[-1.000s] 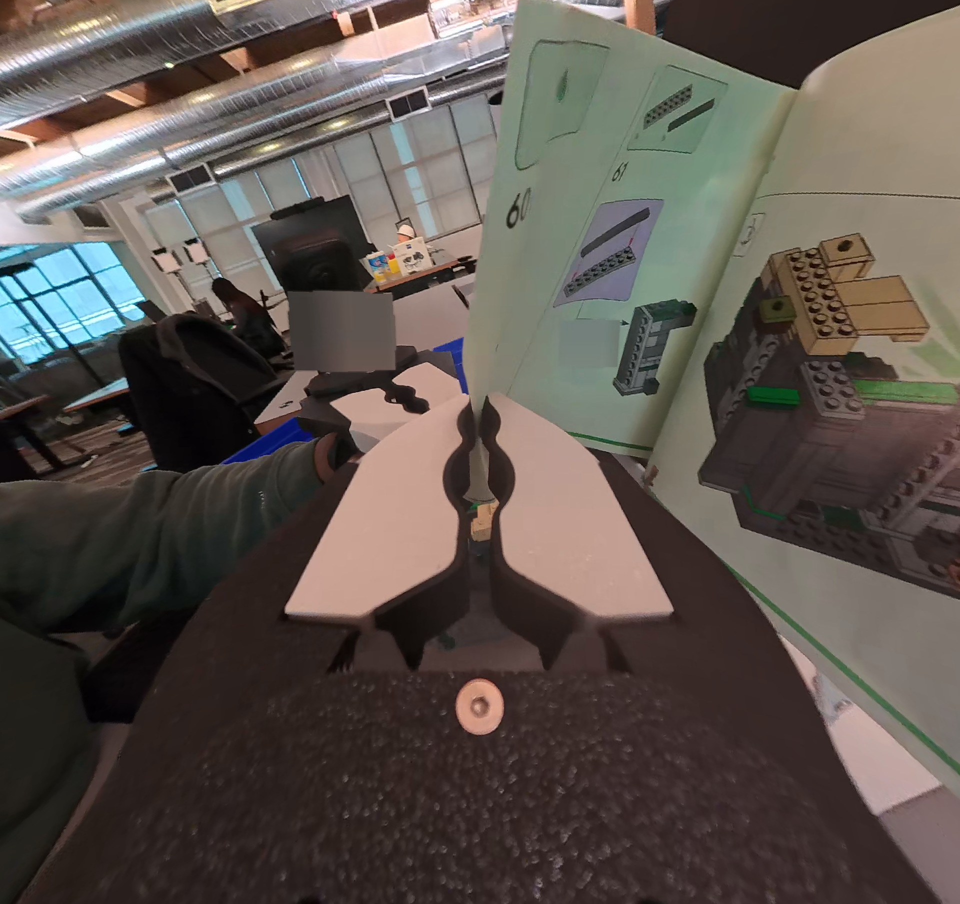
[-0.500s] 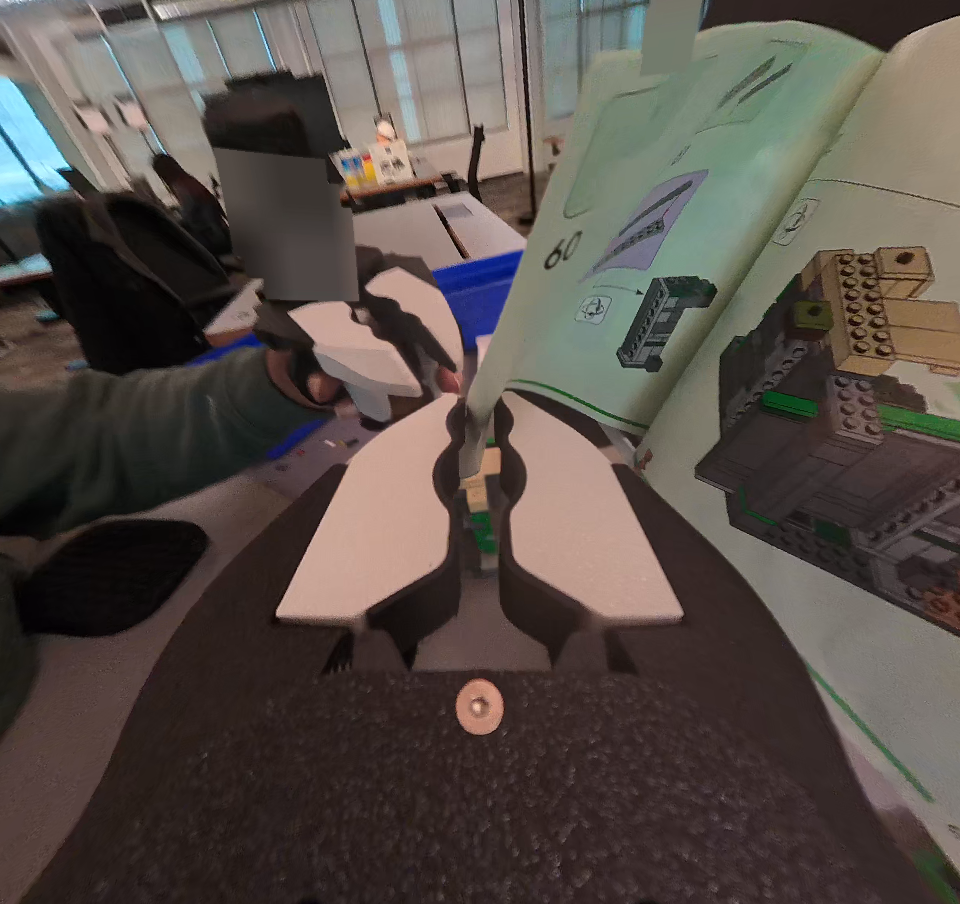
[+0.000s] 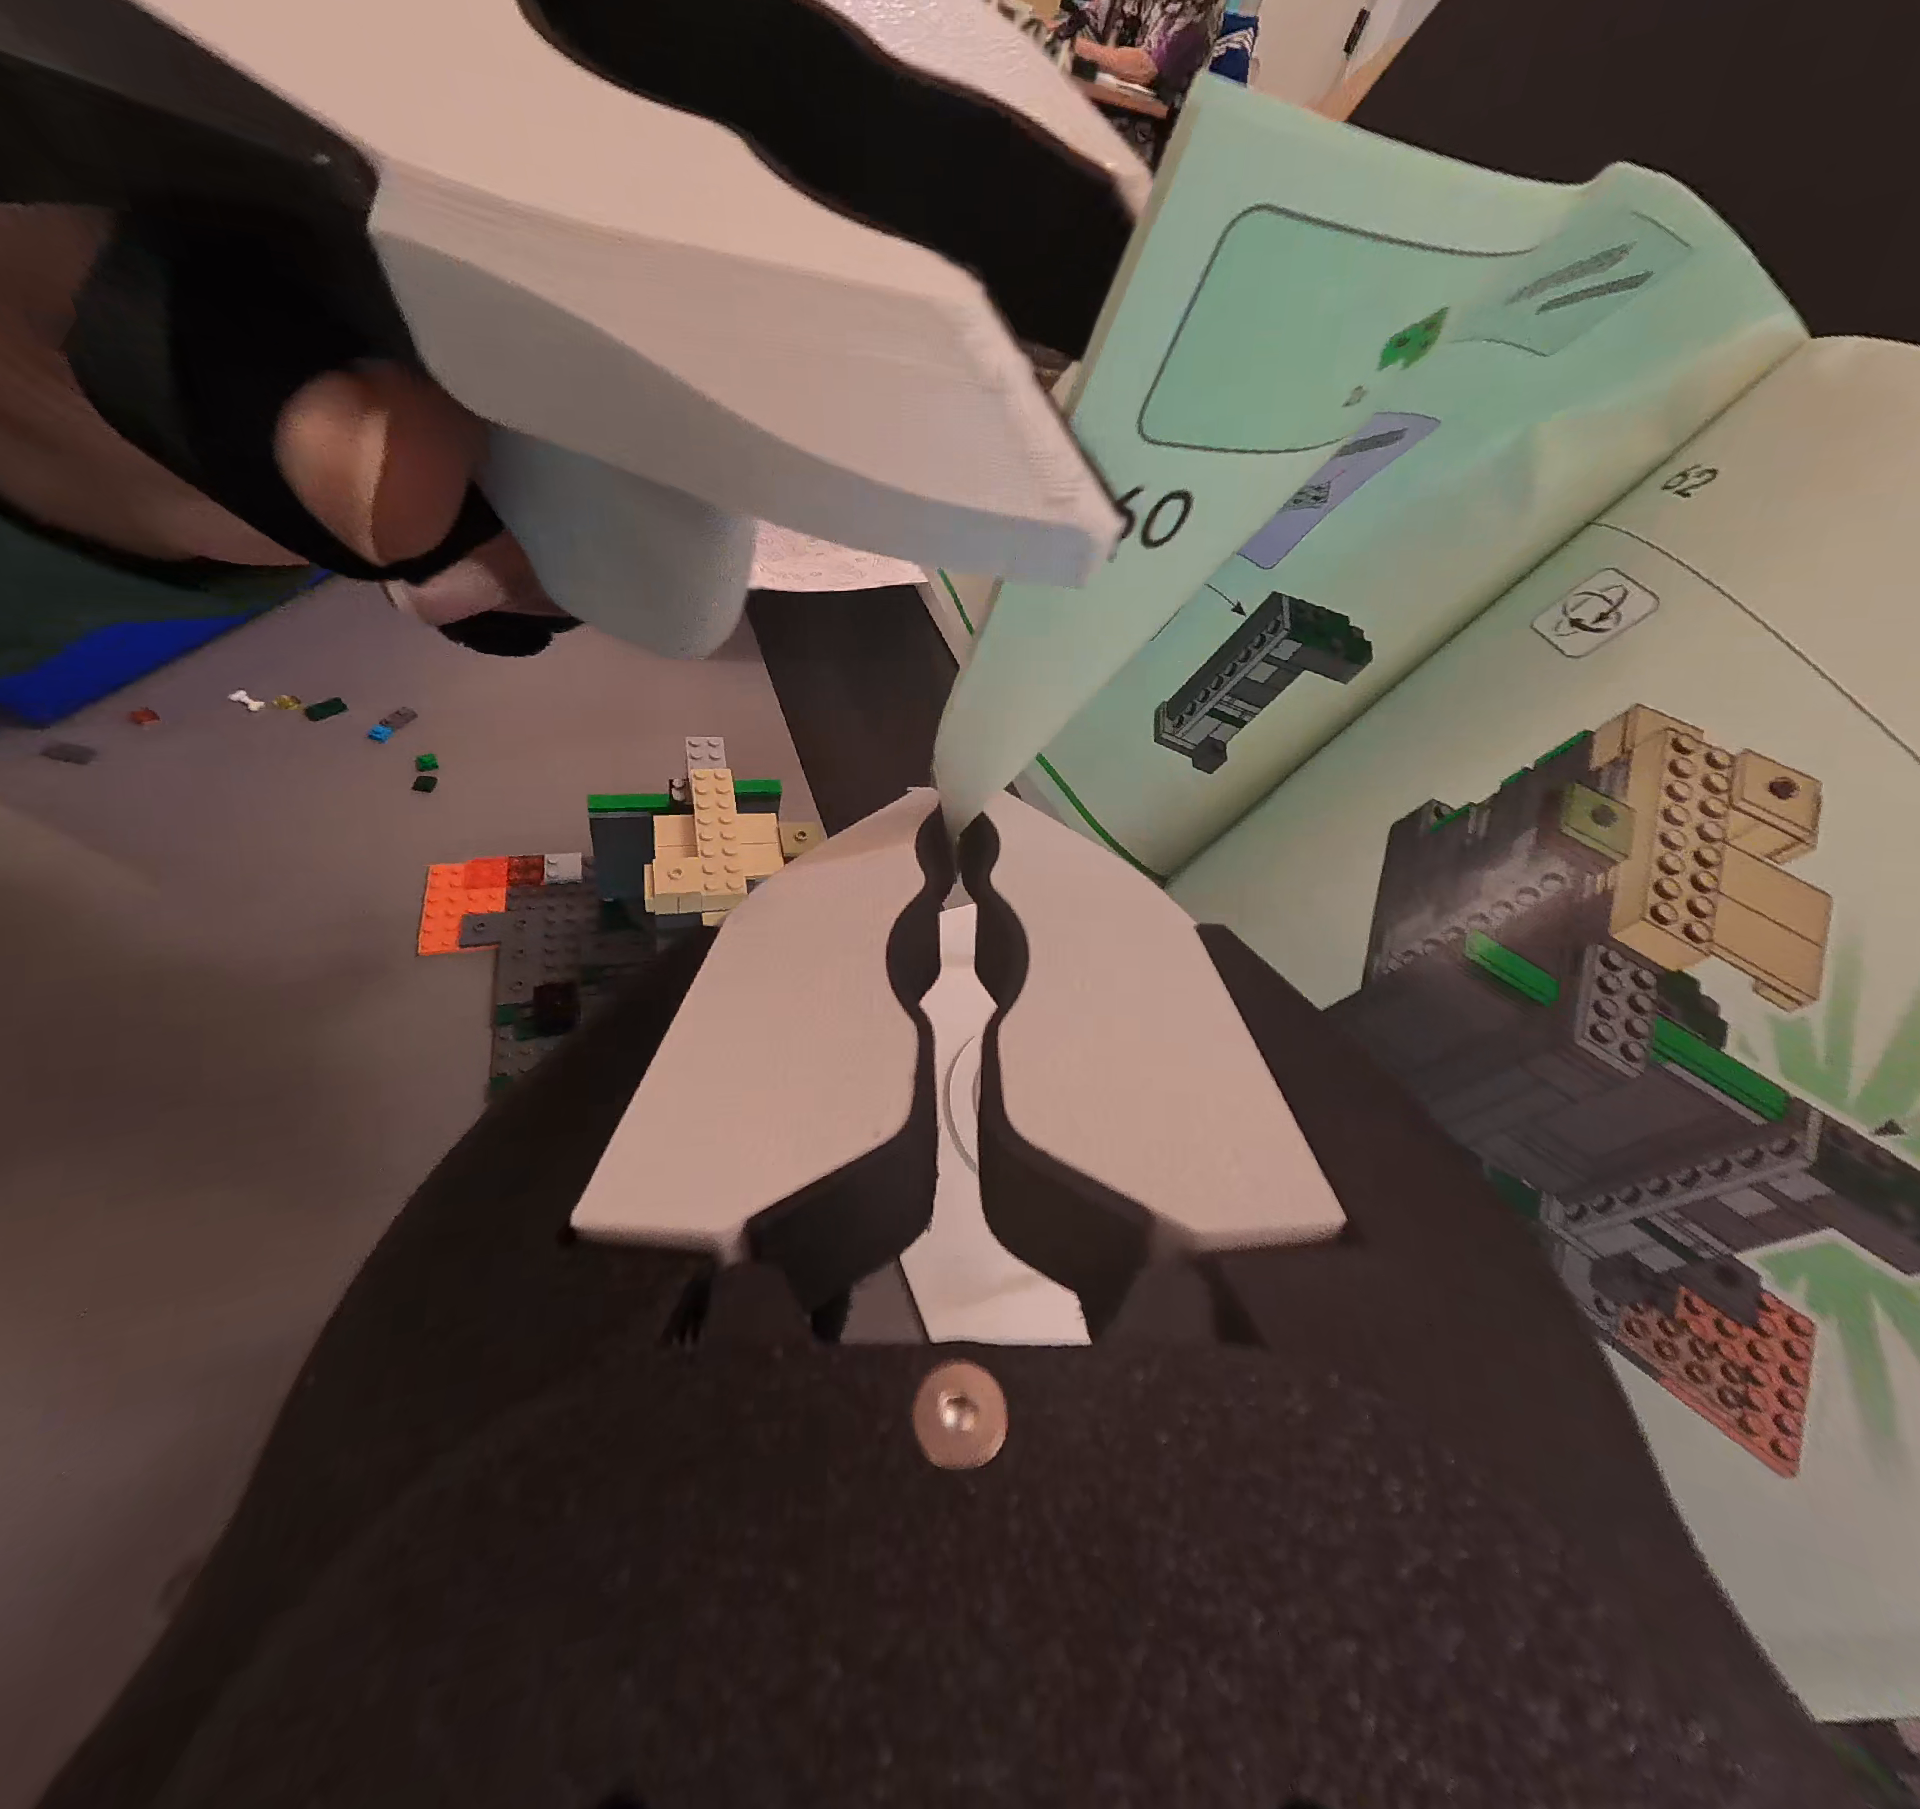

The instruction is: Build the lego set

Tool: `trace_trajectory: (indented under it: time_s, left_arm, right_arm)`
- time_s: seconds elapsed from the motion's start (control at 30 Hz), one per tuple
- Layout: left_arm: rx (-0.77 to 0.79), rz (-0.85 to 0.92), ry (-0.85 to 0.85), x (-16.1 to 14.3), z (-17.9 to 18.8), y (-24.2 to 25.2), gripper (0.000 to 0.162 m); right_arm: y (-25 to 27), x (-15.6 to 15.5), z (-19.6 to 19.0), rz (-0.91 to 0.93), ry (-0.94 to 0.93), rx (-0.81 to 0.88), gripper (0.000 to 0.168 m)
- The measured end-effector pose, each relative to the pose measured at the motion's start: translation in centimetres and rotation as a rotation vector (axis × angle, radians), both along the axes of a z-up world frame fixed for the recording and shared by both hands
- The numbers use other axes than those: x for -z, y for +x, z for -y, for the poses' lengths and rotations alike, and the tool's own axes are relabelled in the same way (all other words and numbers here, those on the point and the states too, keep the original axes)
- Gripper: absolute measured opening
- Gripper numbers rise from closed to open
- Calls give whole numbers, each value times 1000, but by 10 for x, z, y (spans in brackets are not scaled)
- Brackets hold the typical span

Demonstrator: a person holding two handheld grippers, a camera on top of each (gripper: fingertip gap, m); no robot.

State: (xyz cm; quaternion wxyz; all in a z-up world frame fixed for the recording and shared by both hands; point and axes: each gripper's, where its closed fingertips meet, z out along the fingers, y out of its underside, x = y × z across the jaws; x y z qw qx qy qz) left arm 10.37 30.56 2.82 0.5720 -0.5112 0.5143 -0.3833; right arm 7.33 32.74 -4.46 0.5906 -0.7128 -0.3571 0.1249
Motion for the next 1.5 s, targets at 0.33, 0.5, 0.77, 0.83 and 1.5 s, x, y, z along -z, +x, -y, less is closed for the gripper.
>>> trace_trajectory:
  time_s: [0.33, 0.5, 0.77, 0.83, 1.5]
  left_arm:
    - [101, 12, -67, 6, 1, -1, 21]
    - [101, 11, -60, 8, -1, -2, 22]
    - [43, -17, 0, 11, -4, 4, 24]
    - [36, -32, 14, 14, -3, 6, 25]
    - [-60, -65, 118, 20, -10, 4, 0]
  right_arm:
    - [5, 3, 2, -17, -30, -18, 0]
    - [7, 3, 3, -26, -37, -17, 0]
    - [3, 5, 3, -21, -40, -21, 0]
    - [2, 6, 2, -9, -37, -18, 0]
    - [-6, 5, 16, -69, -67, -66, 20]
